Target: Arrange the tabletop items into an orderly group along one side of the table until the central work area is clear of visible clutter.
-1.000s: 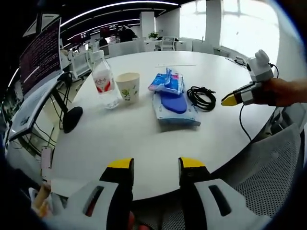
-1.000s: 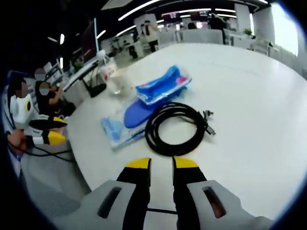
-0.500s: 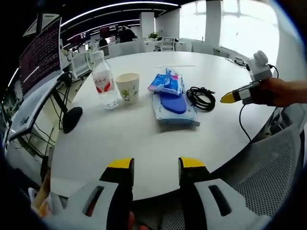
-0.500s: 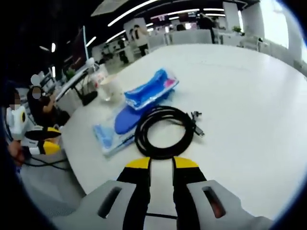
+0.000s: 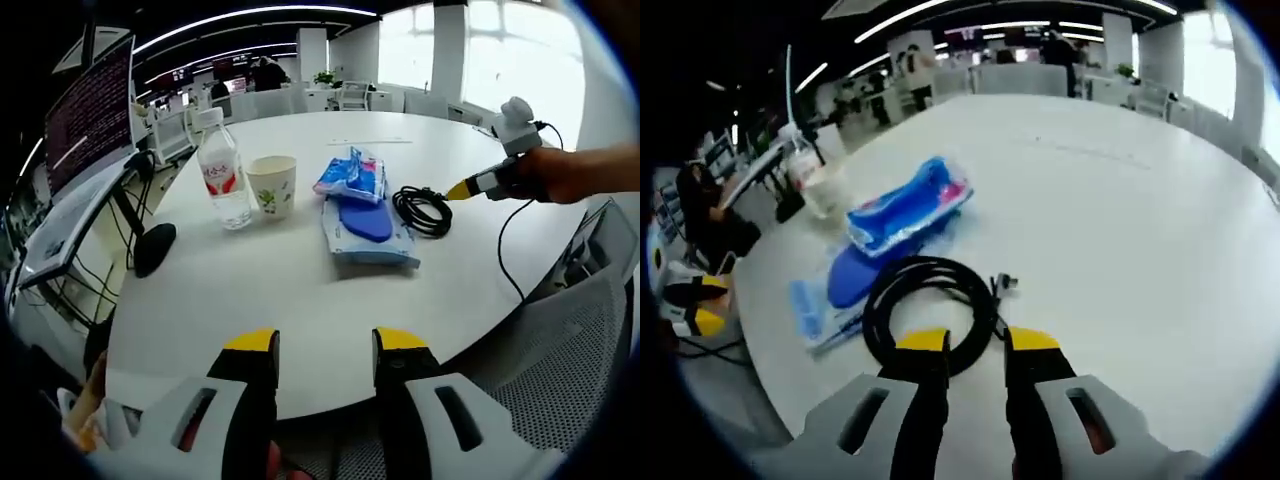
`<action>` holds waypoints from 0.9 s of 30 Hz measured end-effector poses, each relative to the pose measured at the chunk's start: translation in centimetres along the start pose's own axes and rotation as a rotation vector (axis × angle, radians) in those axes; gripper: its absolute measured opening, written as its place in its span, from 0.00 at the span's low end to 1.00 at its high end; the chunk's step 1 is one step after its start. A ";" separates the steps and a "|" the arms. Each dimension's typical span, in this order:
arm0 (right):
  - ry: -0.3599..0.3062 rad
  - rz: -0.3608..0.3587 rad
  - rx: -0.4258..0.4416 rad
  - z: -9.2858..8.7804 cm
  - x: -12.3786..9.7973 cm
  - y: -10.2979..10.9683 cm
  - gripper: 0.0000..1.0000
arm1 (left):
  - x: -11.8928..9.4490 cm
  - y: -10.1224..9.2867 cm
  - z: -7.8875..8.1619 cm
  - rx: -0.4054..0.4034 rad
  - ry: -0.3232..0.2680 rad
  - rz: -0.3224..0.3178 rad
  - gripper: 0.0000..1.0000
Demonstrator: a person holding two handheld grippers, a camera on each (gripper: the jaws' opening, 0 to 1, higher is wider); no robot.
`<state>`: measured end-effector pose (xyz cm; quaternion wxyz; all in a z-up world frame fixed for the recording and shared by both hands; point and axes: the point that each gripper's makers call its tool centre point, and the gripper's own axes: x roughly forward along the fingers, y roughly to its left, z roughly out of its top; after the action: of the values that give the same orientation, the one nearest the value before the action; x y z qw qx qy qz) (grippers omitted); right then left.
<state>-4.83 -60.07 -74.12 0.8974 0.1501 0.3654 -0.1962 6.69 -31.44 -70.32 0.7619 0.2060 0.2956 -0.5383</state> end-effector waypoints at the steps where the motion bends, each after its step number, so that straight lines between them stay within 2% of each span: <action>1: 0.009 0.000 -0.012 0.1 0.3 0.0 0.19 | 0.0 0.0 0.0 -0.001 -0.001 -0.001 0.36; 6: 0.060 -0.004 -0.050 0.0 1.6 -0.2 0.23 | 0.0 -0.1 0.1 -0.006 -0.004 -0.005 0.37; 12: 0.082 -0.006 -0.052 0.4 2.8 -0.3 0.23 | -0.1 0.2 0.3 -0.021 -0.012 0.002 0.37; 14: 0.100 -0.010 -0.068 0.3 3.0 -0.3 0.21 | -0.1 0.4 0.3 -0.030 -0.013 0.006 0.37; 17: 0.130 -0.027 -0.067 -0.2 3.3 -0.7 0.13 | -0.2 0.4 0.4 -0.037 -0.017 0.007 0.37; 20: 0.127 -0.038 -0.039 -0.2 3.4 -1.0 0.13 | -0.2 0.4 0.4 -0.039 -0.015 0.008 0.37; 24: 0.103 -0.063 -0.076 0.1 3.2 -1.2 0.10 | -0.1 0.3 0.3 -0.037 -0.010 0.005 0.37; 27: 0.078 -0.037 -0.031 0.4 2.8 -0.8 0.09 | 0.0 0.3 0.3 -0.030 -0.005 0.004 0.37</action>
<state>-3.13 -61.65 -75.99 0.8810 0.1370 0.4057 -0.2014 7.05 -31.49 -70.07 0.7667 0.1938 0.3011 -0.5329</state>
